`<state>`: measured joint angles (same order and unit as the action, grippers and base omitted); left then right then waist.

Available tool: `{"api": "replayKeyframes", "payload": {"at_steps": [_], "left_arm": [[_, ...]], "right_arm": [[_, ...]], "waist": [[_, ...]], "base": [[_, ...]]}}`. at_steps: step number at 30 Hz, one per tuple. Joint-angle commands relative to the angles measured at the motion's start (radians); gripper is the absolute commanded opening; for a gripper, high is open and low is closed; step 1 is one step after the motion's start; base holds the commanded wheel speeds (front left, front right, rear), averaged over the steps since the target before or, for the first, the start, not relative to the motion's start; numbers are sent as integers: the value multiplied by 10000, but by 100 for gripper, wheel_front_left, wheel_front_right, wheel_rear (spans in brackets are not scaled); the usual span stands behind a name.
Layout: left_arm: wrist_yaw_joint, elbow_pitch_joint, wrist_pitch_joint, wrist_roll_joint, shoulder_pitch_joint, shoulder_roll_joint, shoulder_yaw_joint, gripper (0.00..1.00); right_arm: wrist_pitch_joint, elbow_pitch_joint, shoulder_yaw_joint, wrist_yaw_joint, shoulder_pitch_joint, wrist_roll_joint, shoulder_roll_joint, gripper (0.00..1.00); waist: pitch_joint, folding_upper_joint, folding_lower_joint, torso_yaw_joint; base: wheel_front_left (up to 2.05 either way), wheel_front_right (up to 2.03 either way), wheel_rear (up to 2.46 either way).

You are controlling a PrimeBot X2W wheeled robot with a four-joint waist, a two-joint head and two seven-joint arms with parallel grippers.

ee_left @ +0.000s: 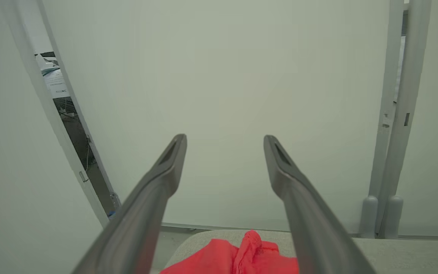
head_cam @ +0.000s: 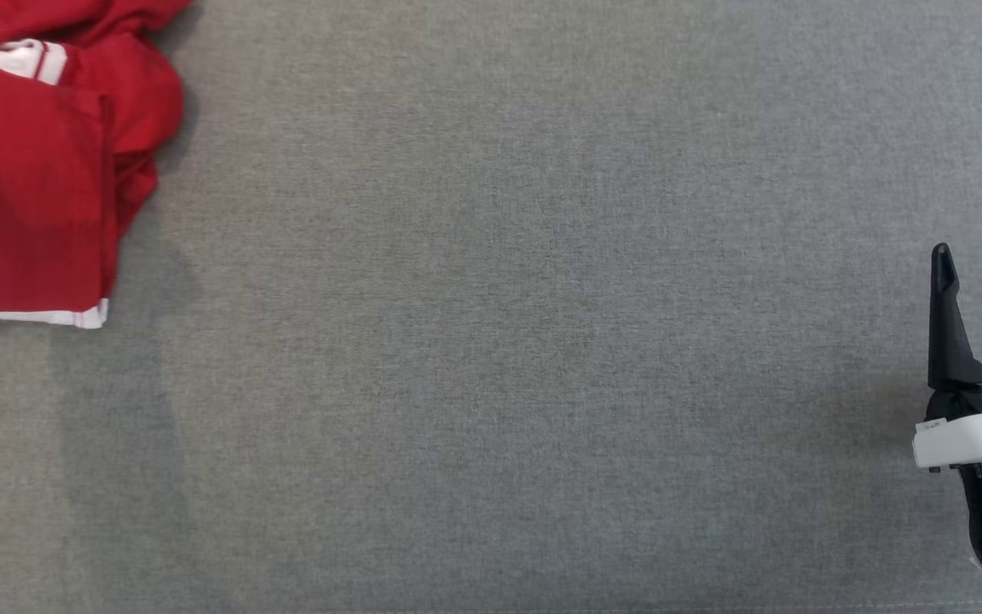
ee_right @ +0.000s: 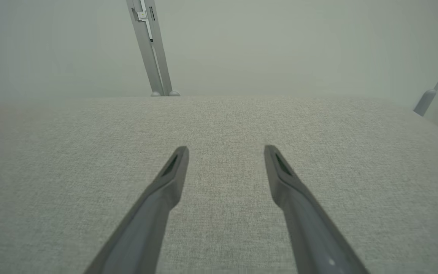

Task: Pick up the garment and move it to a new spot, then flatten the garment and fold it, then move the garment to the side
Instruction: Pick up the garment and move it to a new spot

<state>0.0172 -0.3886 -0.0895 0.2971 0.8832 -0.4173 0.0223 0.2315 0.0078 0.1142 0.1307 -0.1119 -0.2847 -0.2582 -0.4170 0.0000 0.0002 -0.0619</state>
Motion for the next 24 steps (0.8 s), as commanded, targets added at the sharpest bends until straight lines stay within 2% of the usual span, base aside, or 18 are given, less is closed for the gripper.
{"api": "replayKeyframes", "payload": {"at_steps": [1,7,18,21,22,23,24], "left_arm": [[-75,-255,126,-24,284,-118,-36,100],[-259,-1825,885,51,827,-467,-168,100],[95,-4471,1273,86,762,-928,-67,100],[49,-4917,1207,211,739,-909,-32,100],[22,-5009,1138,204,740,-905,-60,67],[57,-5066,940,211,777,-903,-45,2],[48,-5164,824,203,799,-883,-73,0]], "right_arm": [[76,-88,37,1,-205,-39,-25,100],[125,-126,101,1,-284,-101,-112,100],[173,-53,46,1,-332,-139,-126,100],[183,-61,40,1,-320,-150,-139,100],[186,-77,44,1,-306,-138,-132,100],[190,-98,46,1,-294,-119,-125,100],[193,-105,37,1,-283,-101,-122,100]], "waist": [[-1064,0,-2,949],[-1334,0,-2,1043],[-1371,0,-2,1257],[-1348,0,-2,1275],[-1338,0,-2,1271],[-1328,0,-2,1263],[-1308,0,-2,1252]], "base": [[0,0,0],[0,0,0],[0,0,0],[0,0,0],[0,0,0],[0,0,0],[0,0,0]]}}
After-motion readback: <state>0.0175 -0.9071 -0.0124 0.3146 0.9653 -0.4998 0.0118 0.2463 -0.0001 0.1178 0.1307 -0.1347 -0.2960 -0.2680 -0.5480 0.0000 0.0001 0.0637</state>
